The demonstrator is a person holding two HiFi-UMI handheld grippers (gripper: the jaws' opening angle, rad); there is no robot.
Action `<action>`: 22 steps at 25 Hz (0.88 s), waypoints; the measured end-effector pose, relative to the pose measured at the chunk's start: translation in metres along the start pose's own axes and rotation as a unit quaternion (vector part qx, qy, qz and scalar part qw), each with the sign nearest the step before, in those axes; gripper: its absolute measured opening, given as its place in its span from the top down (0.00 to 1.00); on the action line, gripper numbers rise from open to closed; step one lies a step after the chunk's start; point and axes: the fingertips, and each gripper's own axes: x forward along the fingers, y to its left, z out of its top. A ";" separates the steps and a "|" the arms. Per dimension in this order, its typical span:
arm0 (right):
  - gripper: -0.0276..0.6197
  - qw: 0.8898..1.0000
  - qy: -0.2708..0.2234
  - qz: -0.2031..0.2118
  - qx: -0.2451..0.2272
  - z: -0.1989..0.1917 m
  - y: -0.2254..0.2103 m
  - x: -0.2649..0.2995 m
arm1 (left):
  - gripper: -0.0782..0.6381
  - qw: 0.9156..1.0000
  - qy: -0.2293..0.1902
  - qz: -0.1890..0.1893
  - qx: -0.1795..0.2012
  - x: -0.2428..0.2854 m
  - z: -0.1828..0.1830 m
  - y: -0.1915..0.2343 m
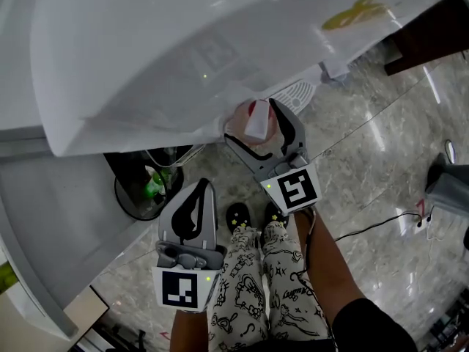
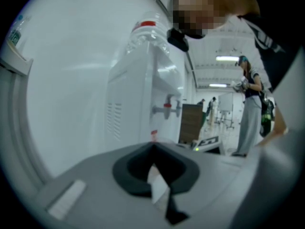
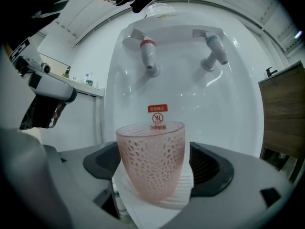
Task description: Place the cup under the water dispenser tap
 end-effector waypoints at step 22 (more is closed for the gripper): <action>0.32 0.996 -0.015 -0.018 0.089 0.238 0.019 -0.168 | 0.90 1.000 -0.011 -0.020 0.006 -0.091 0.198 -0.031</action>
